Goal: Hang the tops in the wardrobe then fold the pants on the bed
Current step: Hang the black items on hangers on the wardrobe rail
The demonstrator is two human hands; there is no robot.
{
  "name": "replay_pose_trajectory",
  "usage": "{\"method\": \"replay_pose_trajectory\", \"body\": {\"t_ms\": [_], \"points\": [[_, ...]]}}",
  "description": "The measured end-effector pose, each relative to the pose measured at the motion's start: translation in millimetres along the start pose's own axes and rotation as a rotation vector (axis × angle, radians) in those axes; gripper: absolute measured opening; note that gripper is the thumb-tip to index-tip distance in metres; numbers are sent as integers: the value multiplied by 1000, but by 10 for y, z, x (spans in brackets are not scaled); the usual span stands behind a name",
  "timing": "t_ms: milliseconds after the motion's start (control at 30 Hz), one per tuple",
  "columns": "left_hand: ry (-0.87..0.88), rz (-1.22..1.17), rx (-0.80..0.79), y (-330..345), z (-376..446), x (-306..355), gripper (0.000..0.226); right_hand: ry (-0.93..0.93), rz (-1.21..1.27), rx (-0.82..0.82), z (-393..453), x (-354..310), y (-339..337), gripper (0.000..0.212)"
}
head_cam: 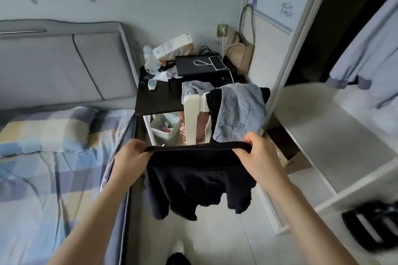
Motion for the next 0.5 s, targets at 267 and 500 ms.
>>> {"method": "replay_pose_trajectory", "body": {"t_ms": [267,500], "points": [[-98,-360,-339,571,1084,370,6,250,253,130,711,323,-197,20],[-133,-858,-821,824,1634,1188,13,457,-96,487,1006,559,-434,12]]}}
Point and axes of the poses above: each hand's wrist, its own z-axis towards the middle knuckle, its own y-axis out of the palm, x = y × z, the point moved 3 cm from there along z, towards the middle knuckle, and after that the axes turned 8 degrees about -x, right-handed, at the moved point
